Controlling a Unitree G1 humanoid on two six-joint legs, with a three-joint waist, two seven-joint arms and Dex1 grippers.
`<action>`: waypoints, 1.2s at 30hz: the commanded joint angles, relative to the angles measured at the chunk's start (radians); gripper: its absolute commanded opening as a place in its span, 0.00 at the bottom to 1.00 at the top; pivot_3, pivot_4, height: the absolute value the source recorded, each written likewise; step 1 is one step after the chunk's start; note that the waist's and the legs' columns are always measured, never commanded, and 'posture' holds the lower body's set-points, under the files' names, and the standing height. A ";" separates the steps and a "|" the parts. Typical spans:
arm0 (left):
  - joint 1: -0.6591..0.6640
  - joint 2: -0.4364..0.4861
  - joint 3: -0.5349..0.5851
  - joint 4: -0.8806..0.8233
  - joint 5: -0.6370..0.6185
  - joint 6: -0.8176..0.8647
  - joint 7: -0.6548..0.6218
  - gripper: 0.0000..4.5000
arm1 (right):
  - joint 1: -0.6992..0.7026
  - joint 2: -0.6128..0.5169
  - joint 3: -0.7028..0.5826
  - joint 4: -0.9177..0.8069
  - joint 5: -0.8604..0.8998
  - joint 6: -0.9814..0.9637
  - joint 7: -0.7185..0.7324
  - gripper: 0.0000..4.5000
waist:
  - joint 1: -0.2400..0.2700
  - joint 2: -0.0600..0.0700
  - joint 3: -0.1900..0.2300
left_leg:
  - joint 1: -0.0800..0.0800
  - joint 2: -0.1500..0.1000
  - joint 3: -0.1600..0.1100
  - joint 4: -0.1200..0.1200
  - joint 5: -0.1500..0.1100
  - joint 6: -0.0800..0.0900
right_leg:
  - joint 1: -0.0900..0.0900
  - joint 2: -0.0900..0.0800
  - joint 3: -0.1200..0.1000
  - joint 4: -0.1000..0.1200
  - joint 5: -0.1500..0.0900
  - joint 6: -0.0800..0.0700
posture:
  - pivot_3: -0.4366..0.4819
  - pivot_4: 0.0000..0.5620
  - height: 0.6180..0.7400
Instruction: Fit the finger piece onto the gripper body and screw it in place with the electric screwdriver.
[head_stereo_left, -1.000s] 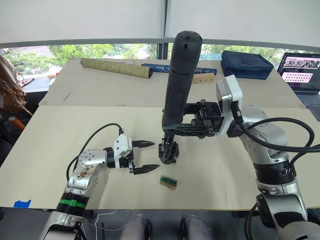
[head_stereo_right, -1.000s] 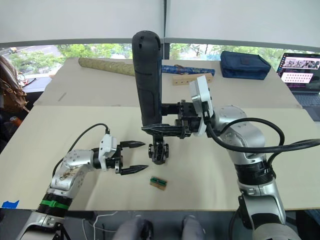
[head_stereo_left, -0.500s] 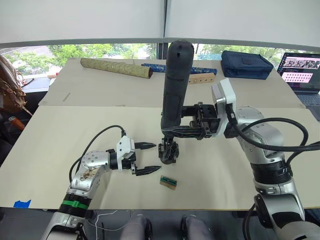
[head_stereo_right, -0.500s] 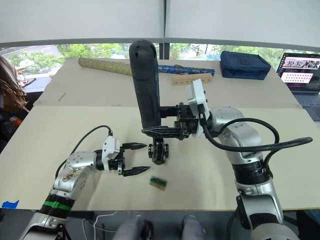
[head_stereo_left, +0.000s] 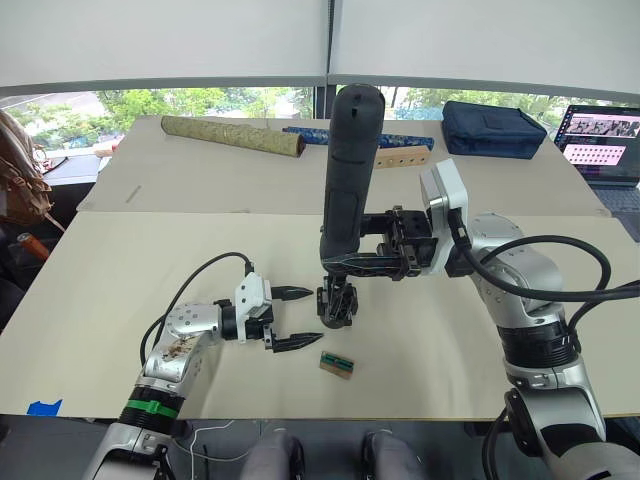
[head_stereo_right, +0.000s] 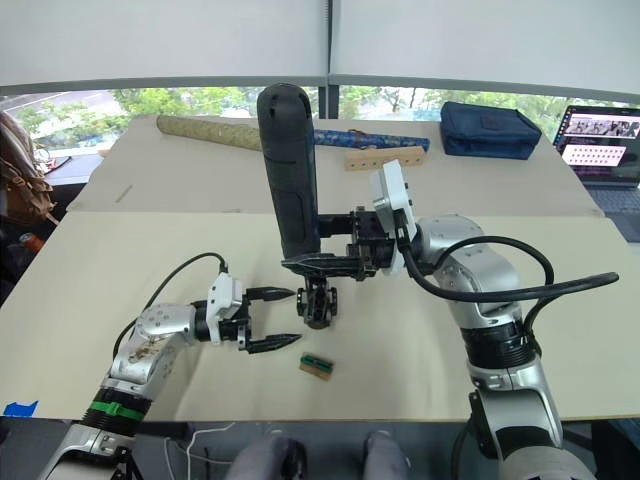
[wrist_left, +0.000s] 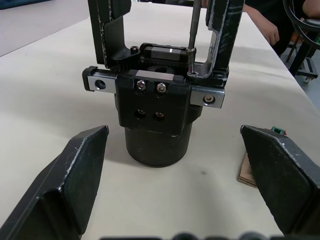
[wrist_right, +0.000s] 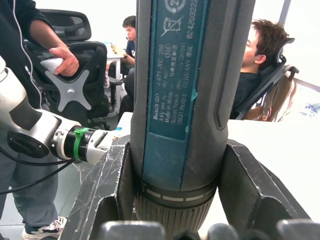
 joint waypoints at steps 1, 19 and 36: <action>-0.015 -0.006 0.002 -0.009 -0.002 -0.020 -0.002 1.00 | -0.026 0.001 -0.021 -0.026 0.015 -0.025 0.006 0.43 | 0.000 0.000 0.000 | 0.000 0.000 0.000 0.000 0.000 0.000 | 0.000 0.000 0.000 0.000 0.000 0.000 | 0.48 0.27 1.00; -0.022 -0.023 -0.007 -0.002 0.003 -0.020 0.000 1.00 | -0.034 0.001 -0.019 -0.017 0.004 -0.026 0.014 0.43 | 0.000 0.000 0.000 | 0.000 0.000 0.000 0.000 0.000 0.000 | 0.000 0.000 0.000 0.000 0.000 0.000 | 0.48 0.27 1.00; -0.026 -0.025 -0.011 0.002 0.005 -0.022 -0.002 1.00 | -0.040 -0.004 -0.021 -0.022 0.013 -0.013 0.020 0.43 | 0.000 0.000 0.000 | 0.000 0.000 0.000 0.000 0.000 0.000 | 0.000 0.000 0.000 0.000 0.000 0.000 | 0.48 0.27 1.00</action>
